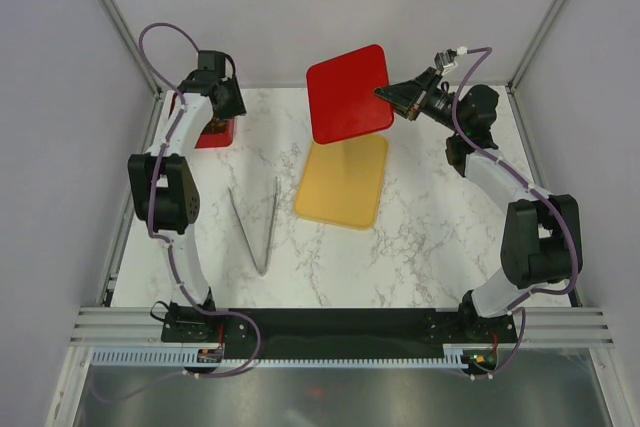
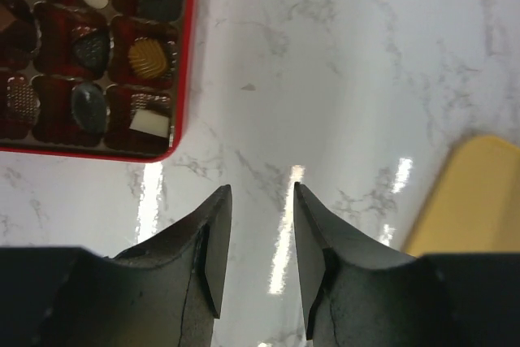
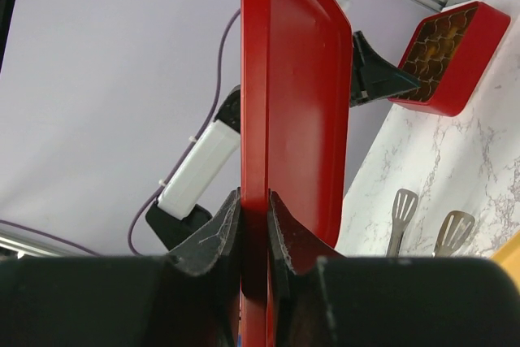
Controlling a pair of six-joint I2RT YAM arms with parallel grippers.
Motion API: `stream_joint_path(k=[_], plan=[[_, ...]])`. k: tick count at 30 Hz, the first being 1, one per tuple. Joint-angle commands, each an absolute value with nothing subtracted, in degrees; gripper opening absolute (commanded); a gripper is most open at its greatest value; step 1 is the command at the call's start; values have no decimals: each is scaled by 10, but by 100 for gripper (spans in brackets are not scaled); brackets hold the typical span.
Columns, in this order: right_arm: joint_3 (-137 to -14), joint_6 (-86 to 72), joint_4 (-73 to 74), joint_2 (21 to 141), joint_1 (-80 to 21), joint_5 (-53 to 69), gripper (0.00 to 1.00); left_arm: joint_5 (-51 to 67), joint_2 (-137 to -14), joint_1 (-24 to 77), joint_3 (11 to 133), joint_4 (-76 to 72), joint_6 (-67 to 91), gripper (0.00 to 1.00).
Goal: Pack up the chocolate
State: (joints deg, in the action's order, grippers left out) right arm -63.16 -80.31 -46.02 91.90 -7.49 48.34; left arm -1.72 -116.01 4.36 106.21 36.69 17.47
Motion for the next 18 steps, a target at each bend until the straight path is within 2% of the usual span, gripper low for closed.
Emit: stream_joint_path(k=[1,18], plan=[[-647,-798,-502,915,-72,480,0,-83,-1182,26,1111,388,120,43],[-640,-758,-467,900,-72,490,0,-75,-1271,14,1129,381,84,40]])
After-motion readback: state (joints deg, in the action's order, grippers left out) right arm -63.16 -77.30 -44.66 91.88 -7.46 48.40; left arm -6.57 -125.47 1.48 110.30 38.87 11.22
